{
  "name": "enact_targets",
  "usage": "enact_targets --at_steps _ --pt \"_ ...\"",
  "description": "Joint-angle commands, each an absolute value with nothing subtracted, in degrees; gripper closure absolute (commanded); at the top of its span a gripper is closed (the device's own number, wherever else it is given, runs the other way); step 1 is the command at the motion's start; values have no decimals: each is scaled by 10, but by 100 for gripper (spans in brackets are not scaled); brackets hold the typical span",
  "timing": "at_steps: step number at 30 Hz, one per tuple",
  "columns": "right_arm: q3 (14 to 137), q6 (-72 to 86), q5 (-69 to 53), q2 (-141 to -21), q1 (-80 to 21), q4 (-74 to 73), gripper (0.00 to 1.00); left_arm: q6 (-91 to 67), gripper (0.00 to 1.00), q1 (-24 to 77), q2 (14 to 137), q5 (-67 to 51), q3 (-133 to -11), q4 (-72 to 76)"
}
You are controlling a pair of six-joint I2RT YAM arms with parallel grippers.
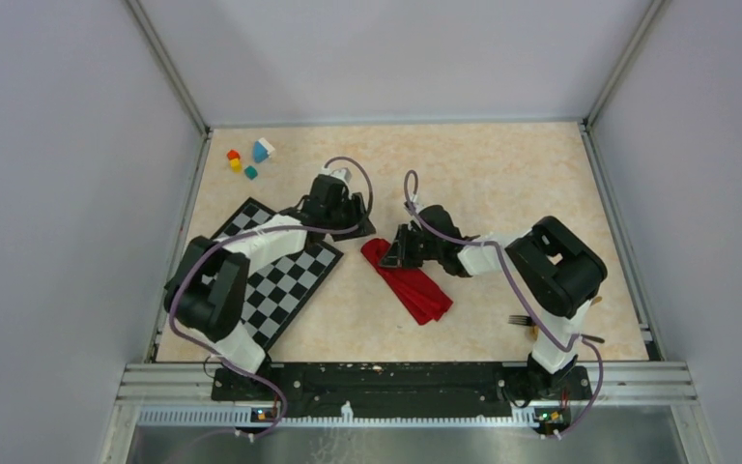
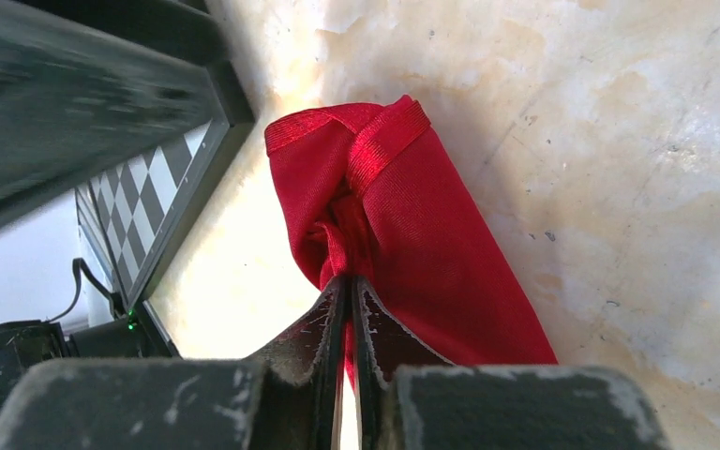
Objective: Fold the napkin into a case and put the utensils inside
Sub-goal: Grasp the top corner of the smaller rectangle folded napkin from the folded napkin.
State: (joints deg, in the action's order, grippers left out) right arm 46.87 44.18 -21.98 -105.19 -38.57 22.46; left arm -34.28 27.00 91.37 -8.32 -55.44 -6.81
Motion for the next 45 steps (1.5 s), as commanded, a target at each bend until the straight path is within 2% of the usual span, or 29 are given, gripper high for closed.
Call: enact_targets --at_steps 1,4,7,10,15,17,20,23,25,29,32,35,38,39,45 --pt "480 422 -225 -1036 -385 223 96 -312 47 272 980 -128 -569 -48" --pt "492 421 -225 -1050 -384 222 98 -315 62 273 1009 -134 -570 -42" --pt "515 441 -227 -1074 -387 237 100 -331 72 278 1029 -132 -565 -39" --pt "550 468 -216 -1100 -399 248 100 -366 76 287 1023 -135 -543 -21" --pt "564 486 -174 -1109 -411 236 100 -385 76 301 993 -109 -533 -39" --pt "545 481 -173 -1101 -405 234 94 -383 75 300 974 -104 -528 -45" --pt "508 473 -191 -1071 -395 240 82 -373 66 300 943 -97 -526 -61" --pt "486 445 -209 -1028 -386 207 73 -356 50 299 908 -88 -531 -82" --pt "474 433 -228 -1005 -383 194 70 -347 43 298 886 -80 -538 -106" --pt "457 411 -240 -966 -383 168 68 -350 40 299 859 -78 -525 -122" --pt "448 406 -229 -944 -382 160 67 -358 48 299 845 -79 -494 -114" --pt "438 415 -232 -936 -379 175 69 -363 56 300 846 -93 -468 -103" --pt "438 422 -205 -940 -375 176 91 -378 61 304 855 -122 -438 -75" --pt "439 423 -200 -945 -374 180 95 -383 62 309 859 -128 -430 -64" --pt "461 431 -204 -999 -373 213 98 -405 73 346 893 -124 -424 -36"
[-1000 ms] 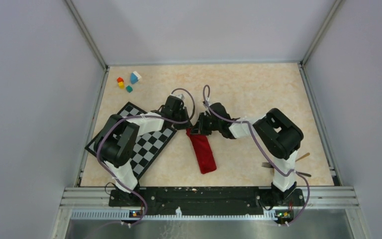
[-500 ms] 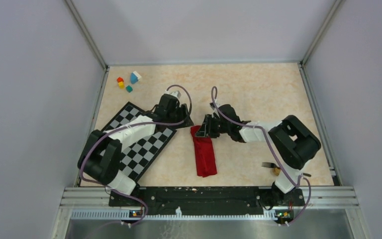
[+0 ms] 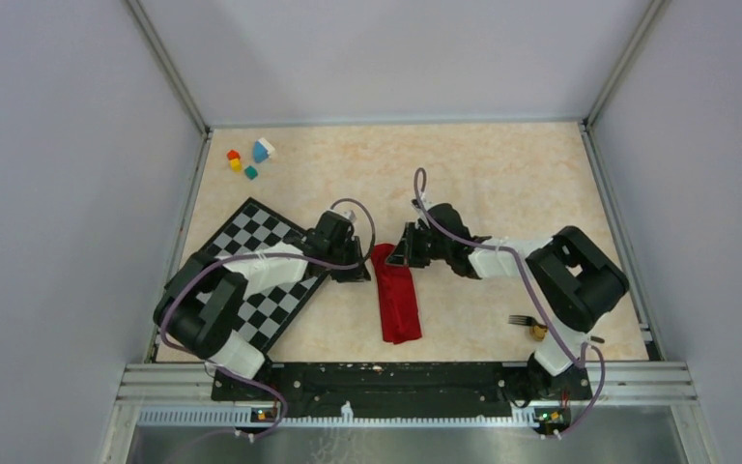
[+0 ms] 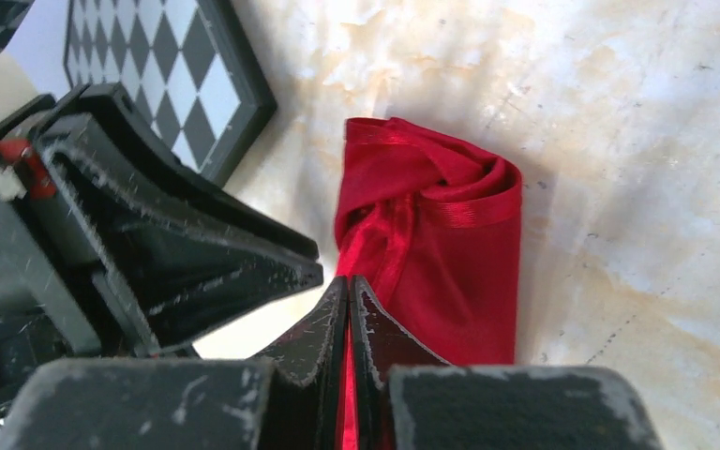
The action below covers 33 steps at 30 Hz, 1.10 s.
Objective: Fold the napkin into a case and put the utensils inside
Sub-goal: Grasp the top corner of the smaller rectangle folded napkin from the folded napkin.
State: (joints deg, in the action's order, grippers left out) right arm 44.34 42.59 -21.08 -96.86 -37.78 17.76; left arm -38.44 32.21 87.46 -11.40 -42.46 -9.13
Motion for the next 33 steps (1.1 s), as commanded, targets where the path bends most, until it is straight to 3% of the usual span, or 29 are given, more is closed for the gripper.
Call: enact_targets --at_steps 1,10,13,21,25,33 --pt "462 437 -201 -1007 -374 221 98 -408 74 353 899 -120 -426 -34" --pt "481 549 -202 -1090 -372 366 100 -454 82 413 951 -101 -437 -14" --pt "468 580 -185 -1078 -372 382 96 -454 82 414 948 -94 -430 -17" --pt "429 512 -209 -1018 -361 303 85 -401 71 349 856 -72 -412 -81" --pt "424 492 -222 -991 -357 285 82 -385 70 314 845 -76 -413 -93" --pt "445 481 -251 -1019 -359 295 100 -391 72 304 893 -102 -434 -65"
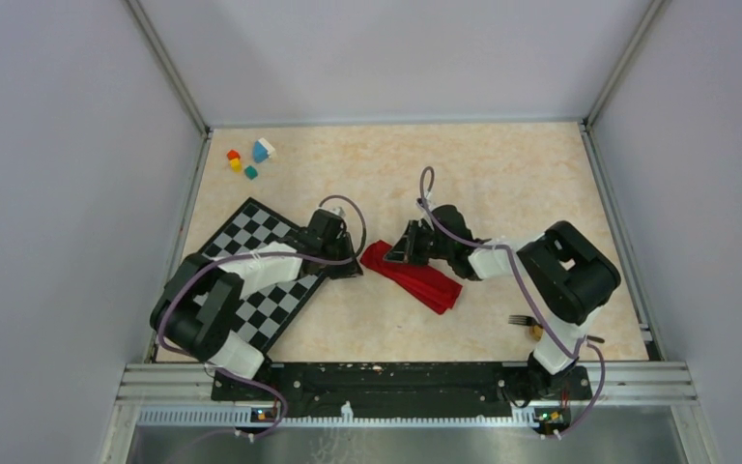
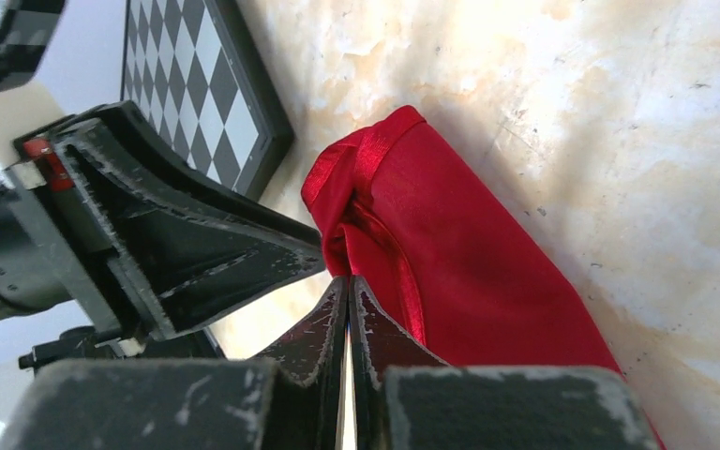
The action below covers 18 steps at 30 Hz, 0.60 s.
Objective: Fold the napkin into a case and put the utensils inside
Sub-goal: Grasp the top corner of the smaller rectangle folded napkin from the folded napkin.
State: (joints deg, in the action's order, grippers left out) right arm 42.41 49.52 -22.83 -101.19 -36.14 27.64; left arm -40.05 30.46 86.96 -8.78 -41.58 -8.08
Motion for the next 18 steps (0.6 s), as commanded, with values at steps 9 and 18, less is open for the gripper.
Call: enact_targets --at_steps 9,18 --pt "477 505 -259 -1089 -383 326 100 -393 72 309 919 -109 -448 -55" --pt "504 519 -255 -1121 -404 332 100 -401 73 340 962 -106 -489 -53"
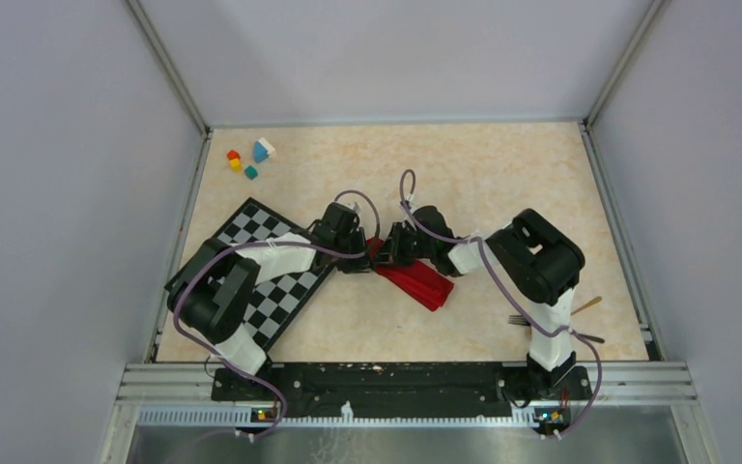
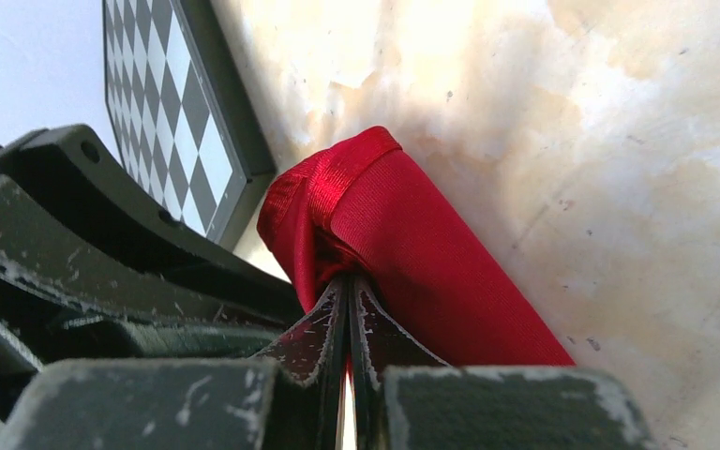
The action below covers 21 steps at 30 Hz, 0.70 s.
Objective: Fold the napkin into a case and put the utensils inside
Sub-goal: Grasp the top corner of the smaller rectangle folded napkin from the folded napkin.
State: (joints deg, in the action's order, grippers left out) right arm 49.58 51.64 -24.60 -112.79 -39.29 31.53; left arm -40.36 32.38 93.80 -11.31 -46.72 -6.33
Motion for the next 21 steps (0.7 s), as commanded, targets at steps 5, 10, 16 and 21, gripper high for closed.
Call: enact_targets --at_steps 5,10,16,21 --pt "468 488 -259 -1058 -363 298 94 -386 72 332 923 -84 -474 -81" --pt "459 468 -271 -1034 -343 282 90 -383 72 324 894 -83 -441 -81" --pt "474 479 -285 -1062 -346 304 100 -383 73 317 899 -78 -446 -91" --pt "503 484 -288 -1091 -365 307 100 -381 73 315 916 -71 -458 -94"
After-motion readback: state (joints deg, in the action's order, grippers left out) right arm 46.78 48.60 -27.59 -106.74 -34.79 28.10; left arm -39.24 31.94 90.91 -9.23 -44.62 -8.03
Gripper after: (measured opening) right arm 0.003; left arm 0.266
